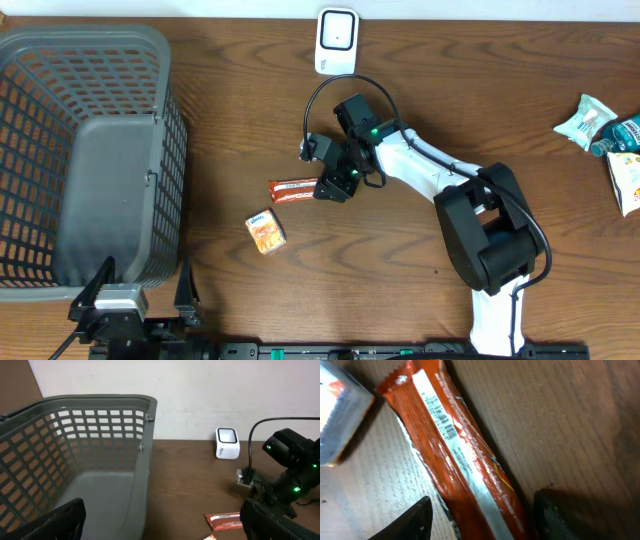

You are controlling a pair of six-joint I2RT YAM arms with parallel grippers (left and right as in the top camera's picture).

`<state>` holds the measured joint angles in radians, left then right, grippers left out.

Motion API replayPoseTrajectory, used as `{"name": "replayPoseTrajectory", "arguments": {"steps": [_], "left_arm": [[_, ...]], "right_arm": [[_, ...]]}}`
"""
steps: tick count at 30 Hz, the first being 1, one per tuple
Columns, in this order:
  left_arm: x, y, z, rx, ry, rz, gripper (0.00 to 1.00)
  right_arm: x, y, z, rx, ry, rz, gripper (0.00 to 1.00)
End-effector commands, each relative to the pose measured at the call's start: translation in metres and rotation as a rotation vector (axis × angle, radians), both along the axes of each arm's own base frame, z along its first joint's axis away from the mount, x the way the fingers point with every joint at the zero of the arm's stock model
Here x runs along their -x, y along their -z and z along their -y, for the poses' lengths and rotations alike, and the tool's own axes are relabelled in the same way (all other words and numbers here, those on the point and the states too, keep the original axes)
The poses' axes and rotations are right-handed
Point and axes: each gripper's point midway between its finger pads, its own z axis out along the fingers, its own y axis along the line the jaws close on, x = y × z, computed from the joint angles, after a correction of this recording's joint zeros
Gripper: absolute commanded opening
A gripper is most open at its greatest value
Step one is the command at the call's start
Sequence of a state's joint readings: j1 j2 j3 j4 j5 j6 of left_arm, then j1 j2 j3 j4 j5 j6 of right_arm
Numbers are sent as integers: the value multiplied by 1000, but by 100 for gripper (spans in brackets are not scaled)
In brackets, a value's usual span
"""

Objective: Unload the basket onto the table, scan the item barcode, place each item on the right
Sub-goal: 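Lift the red bar with the right gripper and turn it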

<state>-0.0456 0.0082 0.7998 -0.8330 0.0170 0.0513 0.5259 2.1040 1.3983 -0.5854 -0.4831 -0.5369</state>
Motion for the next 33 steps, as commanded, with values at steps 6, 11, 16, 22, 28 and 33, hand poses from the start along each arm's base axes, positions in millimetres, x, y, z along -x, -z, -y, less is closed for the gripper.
{"name": "replayPoseTrajectory", "arguments": {"steps": [6, 11, 16, 22, 28, 33], "left_arm": [[2, -3, -1, 5, -5, 12, 98], [2, -3, -1, 5, -5, 12, 98], [2, -3, -1, 5, -5, 12, 98], [2, -3, -1, 5, -5, 12, 98], [2, -3, -1, 5, -5, 12, 98], [2, -3, -1, 5, -5, 12, 98]], "right_arm": [[25, 30, 9, 50, -65, -127, 47], [38, 67, 31, 158, -66, -205, 33], [48, 84, 43, 208, -64, -263, 5], [38, 89, 62, 328, -36, -219, 1], [-17, 57, 67, 428, 189, -90, 1], [-59, 0, 59, 396, 230, 106, 1]]}}
